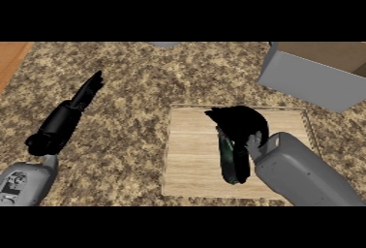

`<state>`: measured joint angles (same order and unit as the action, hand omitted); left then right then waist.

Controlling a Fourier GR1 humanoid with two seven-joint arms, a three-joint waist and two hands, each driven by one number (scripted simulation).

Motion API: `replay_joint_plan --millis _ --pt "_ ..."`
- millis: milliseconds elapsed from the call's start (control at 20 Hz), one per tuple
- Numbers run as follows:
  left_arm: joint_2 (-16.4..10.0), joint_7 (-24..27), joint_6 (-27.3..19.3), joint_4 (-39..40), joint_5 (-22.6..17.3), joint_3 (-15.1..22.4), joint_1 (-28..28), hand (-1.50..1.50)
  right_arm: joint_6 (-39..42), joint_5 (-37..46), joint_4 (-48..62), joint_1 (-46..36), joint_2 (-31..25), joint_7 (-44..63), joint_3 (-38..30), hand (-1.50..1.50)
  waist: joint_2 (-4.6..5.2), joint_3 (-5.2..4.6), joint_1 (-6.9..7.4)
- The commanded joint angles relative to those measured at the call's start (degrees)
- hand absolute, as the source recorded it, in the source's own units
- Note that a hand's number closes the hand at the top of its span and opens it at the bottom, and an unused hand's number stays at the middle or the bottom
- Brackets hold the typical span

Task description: Pick the eggplant from the tray and place it in the cardboard box

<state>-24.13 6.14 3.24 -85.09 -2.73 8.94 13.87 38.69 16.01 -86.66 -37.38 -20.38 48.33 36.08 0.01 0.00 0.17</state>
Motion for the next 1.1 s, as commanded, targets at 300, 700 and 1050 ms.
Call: replay_joint_plan --millis 300,700,1050 --pt "2.7 0.7 2.9 0.2 3.4 -3.4 -1.0 0.00 4.5 7.6 -0.8 6.3 5.8 -0.8 -3.5 -1.50 -0.03 -0.01 -0.13" --pt "3.4 -3.6 6.1 -3.3 2.9 -6.1 0.4 0.00 2.7 17.7 6.8 7.5 8.4 -6.1 -3.2 -1.50 0.00 0.01 0.01" --pt "7.5 -4.0 4.3 -5.0 7.6 -5.0 -1.9 0.00 1.2 22.5 7.5 13.0 7.3 -15.4 -5.0 -1.50 -0.04 0.01 -0.10"
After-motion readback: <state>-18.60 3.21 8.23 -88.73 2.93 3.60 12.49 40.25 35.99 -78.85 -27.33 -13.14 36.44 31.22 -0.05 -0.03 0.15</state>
